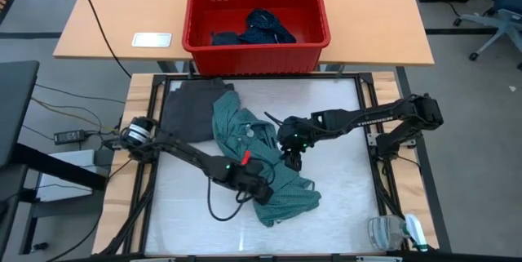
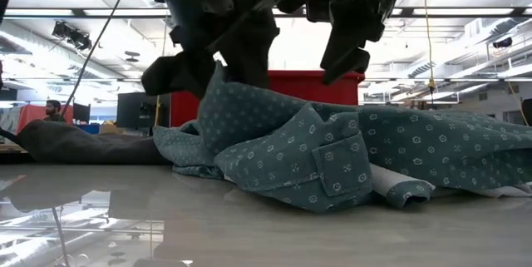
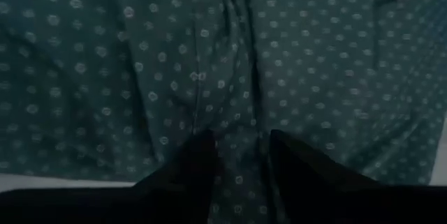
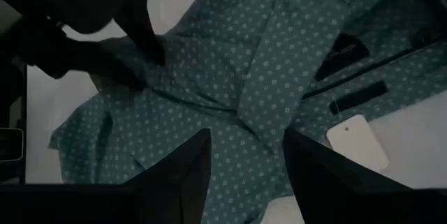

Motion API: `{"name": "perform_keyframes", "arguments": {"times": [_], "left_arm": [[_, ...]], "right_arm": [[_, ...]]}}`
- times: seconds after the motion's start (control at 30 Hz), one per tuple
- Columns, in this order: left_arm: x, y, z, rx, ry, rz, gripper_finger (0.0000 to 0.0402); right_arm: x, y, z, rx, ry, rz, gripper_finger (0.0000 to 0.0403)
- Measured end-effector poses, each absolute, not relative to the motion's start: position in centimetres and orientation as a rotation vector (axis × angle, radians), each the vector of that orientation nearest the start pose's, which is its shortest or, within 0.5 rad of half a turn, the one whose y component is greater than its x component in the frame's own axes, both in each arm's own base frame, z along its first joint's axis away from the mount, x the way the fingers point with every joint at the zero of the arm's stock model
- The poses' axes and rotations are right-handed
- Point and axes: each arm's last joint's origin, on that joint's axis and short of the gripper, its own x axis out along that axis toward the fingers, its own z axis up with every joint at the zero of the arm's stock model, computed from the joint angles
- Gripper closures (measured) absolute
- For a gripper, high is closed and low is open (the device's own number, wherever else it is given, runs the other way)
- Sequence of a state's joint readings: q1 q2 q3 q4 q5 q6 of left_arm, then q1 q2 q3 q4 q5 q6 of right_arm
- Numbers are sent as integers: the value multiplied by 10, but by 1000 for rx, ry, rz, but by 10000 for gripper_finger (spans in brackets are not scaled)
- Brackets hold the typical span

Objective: Fold laundry
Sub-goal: Fold the dark green polo

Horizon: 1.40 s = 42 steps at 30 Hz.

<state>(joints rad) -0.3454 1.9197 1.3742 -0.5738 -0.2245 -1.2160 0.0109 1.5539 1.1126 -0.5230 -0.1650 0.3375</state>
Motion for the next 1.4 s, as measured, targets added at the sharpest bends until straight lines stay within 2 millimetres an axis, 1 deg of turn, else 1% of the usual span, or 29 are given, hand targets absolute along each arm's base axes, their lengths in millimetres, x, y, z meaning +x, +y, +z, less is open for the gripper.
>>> {"name": "perform_keyframes", "arguments": {"times": [0.07,0.17,0.33,0.4,0.43,0.5,0.57,0.67,0.73,0.8,0.83,0.97,1.1,1.13,1.2,1.3,1.4], "left_arm": [[372,-126,189,-774,971,547,272],[371,-123,188,-761,978,571,304],[366,-119,187,-727,1017,601,384],[363,-118,191,-718,1027,606,394],[360,-117,197,-718,1022,607,396],[353,-116,215,-691,982,594,398],[340,-115,239,-648,928,575,399],[310,-114,278,-574,871,552,399],[287,-116,299,-550,863,523,400],[267,-121,314,-517,884,462,400],[259,-125,318,-504,900,434,400],[234,-142,320,-453,993,377,400],[216,-153,315,-452,1079,425,401],[212,-154,314,-466,1098,454,401],[206,-156,313,-500,1110,495,401],[197,-160,313,-519,1133,527,401],[185,-162,313,-527,1231,548,401]], "right_arm": [[317,8,237,385,994,-3,217],[315,9,236,390,1013,3,217],[313,9,235,389,1035,-4,218],[313,8,235,383,1043,-17,218],[312,8,234,380,1047,-24,218],[312,8,234,378,1051,-29,218],[312,8,234,377,1051,-29,218],[312,8,234,376,1051,-28,218],[312,8,234,364,1050,-21,218],[312,8,234,347,1046,-10,218],[313,8,235,337,1038,-3,218],[319,7,239,280,952,2,217],[335,1,244,176,792,-35,214],[340,-2,241,169,765,-41,213],[352,-9,234,171,715,-51,209],[367,-22,210,117,721,-65,203],[377,-37,183,19,757,-90,200]]}}
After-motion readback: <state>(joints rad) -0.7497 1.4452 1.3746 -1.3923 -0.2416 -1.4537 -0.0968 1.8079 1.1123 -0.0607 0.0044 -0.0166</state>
